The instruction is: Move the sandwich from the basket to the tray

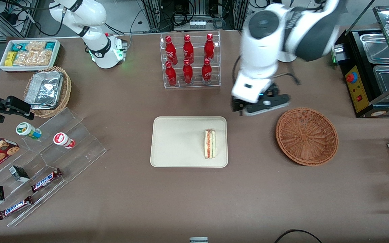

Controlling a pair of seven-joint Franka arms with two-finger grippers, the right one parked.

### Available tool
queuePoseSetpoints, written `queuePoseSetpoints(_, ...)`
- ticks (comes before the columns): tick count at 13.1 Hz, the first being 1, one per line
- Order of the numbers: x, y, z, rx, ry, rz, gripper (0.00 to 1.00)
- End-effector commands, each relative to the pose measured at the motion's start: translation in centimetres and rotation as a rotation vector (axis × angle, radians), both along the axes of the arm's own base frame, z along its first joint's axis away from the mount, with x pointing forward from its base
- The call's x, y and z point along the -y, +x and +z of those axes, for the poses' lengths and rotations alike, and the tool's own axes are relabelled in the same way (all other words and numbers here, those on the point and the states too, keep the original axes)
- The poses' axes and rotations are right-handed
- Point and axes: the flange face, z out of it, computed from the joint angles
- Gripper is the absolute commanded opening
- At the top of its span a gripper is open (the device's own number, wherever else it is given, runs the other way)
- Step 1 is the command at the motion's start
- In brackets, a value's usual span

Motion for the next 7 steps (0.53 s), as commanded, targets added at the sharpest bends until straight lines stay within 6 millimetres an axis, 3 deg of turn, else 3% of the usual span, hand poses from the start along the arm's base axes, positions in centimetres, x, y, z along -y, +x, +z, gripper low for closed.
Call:
queuePoseSetpoints(1, -7.1, -0.3, 3.8, -0.054, -0.046, -0.051, 1.00)
queuePoseSetpoints(4, -14.4, -0.6, 7.4, -0.073, -0.091, -0.089, 1.00)
queuePoseSetpoints(7, -21.4, -0.8, 7.9, -0.131, -0.159, -0.049, 1.00)
